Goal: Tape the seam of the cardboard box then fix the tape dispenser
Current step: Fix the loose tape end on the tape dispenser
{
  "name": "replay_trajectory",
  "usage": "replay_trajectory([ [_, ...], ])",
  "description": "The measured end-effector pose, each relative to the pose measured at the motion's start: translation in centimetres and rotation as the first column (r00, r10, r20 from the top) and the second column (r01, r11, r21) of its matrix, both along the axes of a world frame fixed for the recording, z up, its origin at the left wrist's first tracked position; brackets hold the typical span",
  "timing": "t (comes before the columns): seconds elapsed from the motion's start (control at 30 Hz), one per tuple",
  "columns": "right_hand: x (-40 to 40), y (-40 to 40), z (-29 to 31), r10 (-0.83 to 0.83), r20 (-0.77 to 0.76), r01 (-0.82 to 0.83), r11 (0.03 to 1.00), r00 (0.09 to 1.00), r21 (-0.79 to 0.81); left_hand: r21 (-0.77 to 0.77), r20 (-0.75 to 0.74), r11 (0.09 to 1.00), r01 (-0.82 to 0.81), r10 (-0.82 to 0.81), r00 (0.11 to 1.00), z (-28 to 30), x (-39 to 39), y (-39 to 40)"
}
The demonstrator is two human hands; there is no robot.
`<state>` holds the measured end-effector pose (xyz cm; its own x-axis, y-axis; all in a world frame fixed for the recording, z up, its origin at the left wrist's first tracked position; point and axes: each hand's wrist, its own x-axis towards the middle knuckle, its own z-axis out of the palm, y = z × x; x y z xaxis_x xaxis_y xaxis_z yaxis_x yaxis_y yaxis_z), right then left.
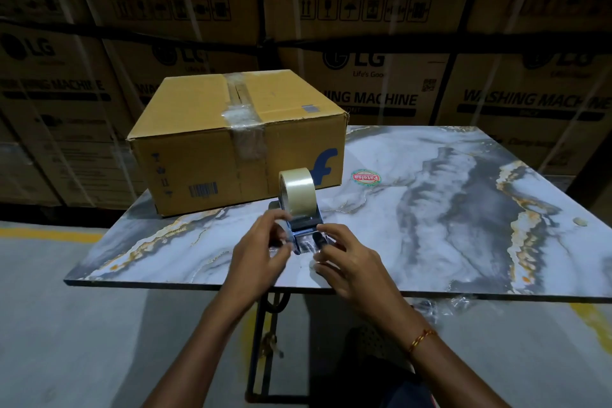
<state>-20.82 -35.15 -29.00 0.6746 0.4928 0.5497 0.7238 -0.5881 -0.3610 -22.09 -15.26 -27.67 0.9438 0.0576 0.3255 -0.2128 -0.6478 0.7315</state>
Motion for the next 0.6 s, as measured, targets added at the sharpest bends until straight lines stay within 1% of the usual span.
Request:
replay_trajectory([
  [0.07,0.1,0.0,-0.2,0.007,-0.005,-0.007,1.0,1.0,0.005,0.128,0.037,0.987,0.094,-0.1,0.994,-0.6,-1.2,-0.2],
  [0.1,0.2,-0.1,-0.3,0.011,-0.009,-0.011,1.0,1.0,0.01,0.189,0.059,0.976,0.112,-0.125,0.99,-0.7,-1.5,-0.3],
  [0.13,0.2,-0.1,-0.3,0.013,-0.012,-0.013,1.0,1.0,0.016,0.213,0.072,0.97,0.113,-0.131,0.989,-0.9,-1.6,-0.3],
  [0.3,0.0,0.0,0.0,0.006,-0.017,-0.005,0.998,1.0,0.057,0.207,0.082,0.977,0.046,-0.064,0.995,-1.3,-1.5,-0.7],
  [0.37,-0.1,-0.1,0.4,0.016,-0.093,-0.004,0.992,0.996,0.122,0.197,0.067,0.98,0.026,-0.04,0.997,-1.2,-1.4,-0.8],
  [0.43,0.2,-0.4,1.0,0.072,-0.273,-0.009,0.974,0.959,0.226,0.165,0.038,0.986,0.027,-0.034,0.999,-0.9,-1.3,-0.8],
  [0.47,0.4,-0.5,1.4,0.117,-0.388,0.012,0.949,0.914,0.316,0.124,0.011,0.991,0.04,-0.042,0.999,-0.7,-1.3,-0.8],
  [0.5,0.6,-0.7,1.9,0.182,-0.492,0.072,0.888,0.852,0.454,0.074,-0.022,0.996,0.059,-0.058,0.998,-0.5,-1.3,-0.7],
  [0.53,0.8,-1.0,2.4,0.273,-0.562,0.179,0.765,0.781,0.619,0.025,-0.053,0.997,0.075,-0.074,0.996,-0.4,-1.3,-0.5],
  [0.57,1.0,-1.5,2.7,0.38,-0.592,0.311,0.585,0.71,0.749,-0.016,-0.079,0.996,0.086,-0.087,0.993,-0.3,-1.3,-0.3],
  [0.6,1.1,-1.9,2.8,0.452,-0.582,0.411,0.425,0.676,0.807,-0.046,-0.1,0.995,0.09,-0.095,0.99,-0.3,-1.4,-0.2],
])
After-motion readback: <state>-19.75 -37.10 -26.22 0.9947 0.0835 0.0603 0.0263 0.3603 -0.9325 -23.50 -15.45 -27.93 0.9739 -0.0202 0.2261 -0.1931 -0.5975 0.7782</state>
